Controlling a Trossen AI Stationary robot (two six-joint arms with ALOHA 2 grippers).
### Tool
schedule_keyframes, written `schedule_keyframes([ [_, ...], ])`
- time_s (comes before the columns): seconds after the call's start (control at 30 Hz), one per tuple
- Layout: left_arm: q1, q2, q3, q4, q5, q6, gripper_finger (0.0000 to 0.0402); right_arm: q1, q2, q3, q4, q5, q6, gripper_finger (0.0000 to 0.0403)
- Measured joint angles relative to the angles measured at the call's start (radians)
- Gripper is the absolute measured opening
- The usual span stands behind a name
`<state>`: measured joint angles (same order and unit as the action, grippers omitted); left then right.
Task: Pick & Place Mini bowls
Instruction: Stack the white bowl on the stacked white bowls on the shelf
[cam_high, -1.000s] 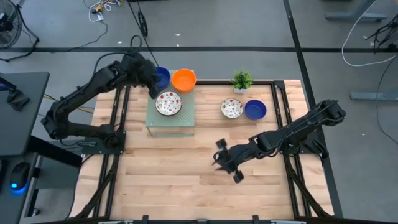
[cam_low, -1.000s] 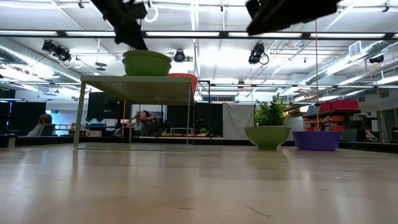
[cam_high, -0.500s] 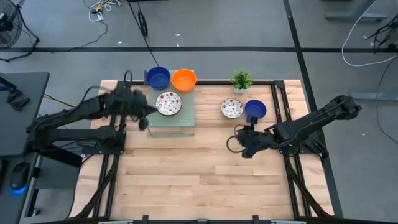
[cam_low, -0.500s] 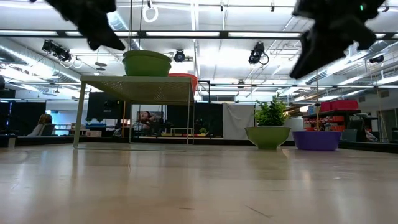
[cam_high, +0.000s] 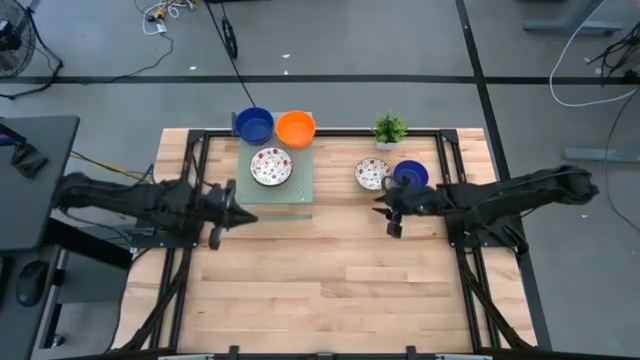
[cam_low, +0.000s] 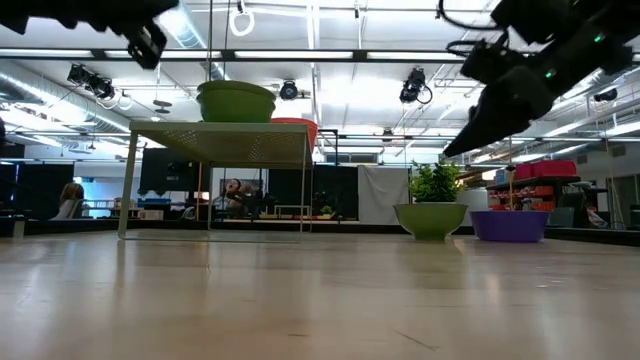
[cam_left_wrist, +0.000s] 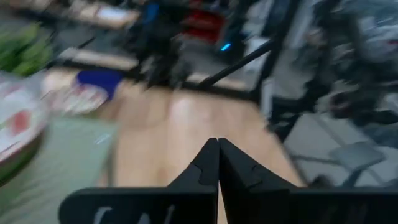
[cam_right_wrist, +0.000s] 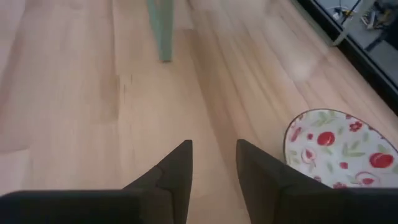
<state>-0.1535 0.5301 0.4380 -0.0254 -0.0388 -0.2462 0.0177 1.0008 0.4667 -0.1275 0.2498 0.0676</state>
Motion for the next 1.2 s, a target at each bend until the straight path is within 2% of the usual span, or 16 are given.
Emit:
schedule_keyframes([
  [0.17,-0.165,0.02,-0.062,0.188,-0.105,0.084,0.0005,-0.126,0.049,-0.014,0.089,-0.06,-0.061,0.0125],
  [0.37,-0.307,0.075,-0.07,0.214,-0.302,0.152,0.0004,-0.255,0.145,-0.014,0.16,-0.119,-0.118,0.0125],
  [0.5,-0.361,0.116,-0.07,0.222,-0.375,0.155,0.0005,-0.316,0.212,-0.014,0.196,-0.13,-0.186,0.0127],
  [0.63,-0.378,0.149,-0.07,0.224,-0.402,0.156,0.0006,-0.351,0.261,-0.014,0.239,-0.179,-0.218,0.0145],
  [0.8,-0.377,0.174,-0.07,0.227,-0.406,0.155,0.0006,-0.362,0.316,-0.014,0.247,-0.188,-0.268,0.0179],
  [0.93,-0.377,0.185,-0.07,0.24,-0.406,0.155,0.0007,-0.362,0.355,-0.014,0.251,-0.188,-0.297,0.0187],
  [1.07,-0.377,0.184,-0.07,0.238,-0.406,0.155,0.0007,-0.362,0.371,-0.014,0.263,-0.188,-0.298,0.0169],
  [1.2,-0.377,0.184,-0.07,0.238,-0.406,0.156,0.0007,-0.362,0.372,-0.014,0.273,-0.188,-0.298,0.0125],
])
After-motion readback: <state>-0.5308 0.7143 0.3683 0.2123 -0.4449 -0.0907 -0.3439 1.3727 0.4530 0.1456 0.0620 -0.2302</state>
